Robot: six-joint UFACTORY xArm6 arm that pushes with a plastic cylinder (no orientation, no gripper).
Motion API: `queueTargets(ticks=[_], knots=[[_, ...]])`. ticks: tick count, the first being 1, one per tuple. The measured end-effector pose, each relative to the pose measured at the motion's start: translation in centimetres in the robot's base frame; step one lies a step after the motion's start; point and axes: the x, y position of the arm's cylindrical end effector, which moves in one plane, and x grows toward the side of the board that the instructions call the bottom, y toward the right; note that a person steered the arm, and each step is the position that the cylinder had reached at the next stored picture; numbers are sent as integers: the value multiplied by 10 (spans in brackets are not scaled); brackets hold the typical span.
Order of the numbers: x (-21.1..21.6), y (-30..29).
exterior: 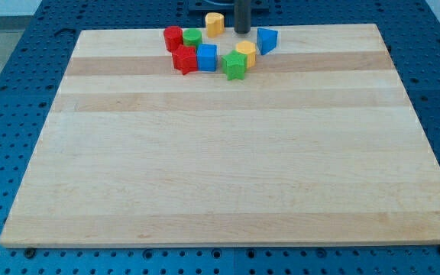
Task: Slide the yellow heart a bit left
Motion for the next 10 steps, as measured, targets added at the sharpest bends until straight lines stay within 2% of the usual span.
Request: queueTargets(ticks=[10], knots=[[4, -53]])
